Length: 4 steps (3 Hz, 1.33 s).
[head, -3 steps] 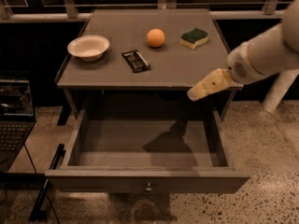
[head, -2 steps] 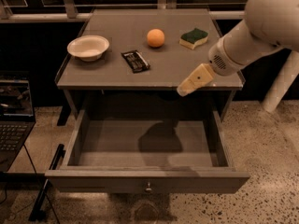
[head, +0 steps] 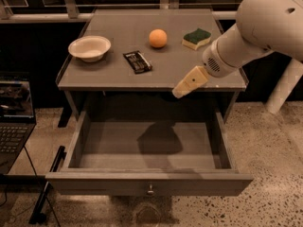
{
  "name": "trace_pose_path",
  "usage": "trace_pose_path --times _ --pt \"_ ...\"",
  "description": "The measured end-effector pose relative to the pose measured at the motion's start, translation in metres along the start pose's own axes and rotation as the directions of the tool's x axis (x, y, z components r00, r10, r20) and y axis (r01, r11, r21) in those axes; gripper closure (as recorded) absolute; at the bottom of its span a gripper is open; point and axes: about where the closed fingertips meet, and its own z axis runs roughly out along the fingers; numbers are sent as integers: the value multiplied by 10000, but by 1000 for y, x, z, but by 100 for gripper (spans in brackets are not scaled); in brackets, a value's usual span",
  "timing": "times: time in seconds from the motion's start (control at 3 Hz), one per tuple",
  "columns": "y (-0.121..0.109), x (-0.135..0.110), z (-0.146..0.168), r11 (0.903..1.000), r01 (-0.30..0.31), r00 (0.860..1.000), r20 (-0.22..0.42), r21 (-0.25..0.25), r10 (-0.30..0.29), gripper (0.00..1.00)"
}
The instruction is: Place rxbar chocolate into top drawer
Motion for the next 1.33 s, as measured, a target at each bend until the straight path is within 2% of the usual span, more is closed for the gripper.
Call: trace_pose_path --times 0.33,0.67,1.0,1.33 --pt "-1 3 -6 9998 -146 9997 206 148 143 0" --pt "2 8 15 9935 -1101 9903 820 -277 1121 0" --pt "7 -7 39 9871 -1367 9741 1700 -838 1493 0" --pt "14 -24 57 9878 -1042 9564 2607 -1158 1315 0"
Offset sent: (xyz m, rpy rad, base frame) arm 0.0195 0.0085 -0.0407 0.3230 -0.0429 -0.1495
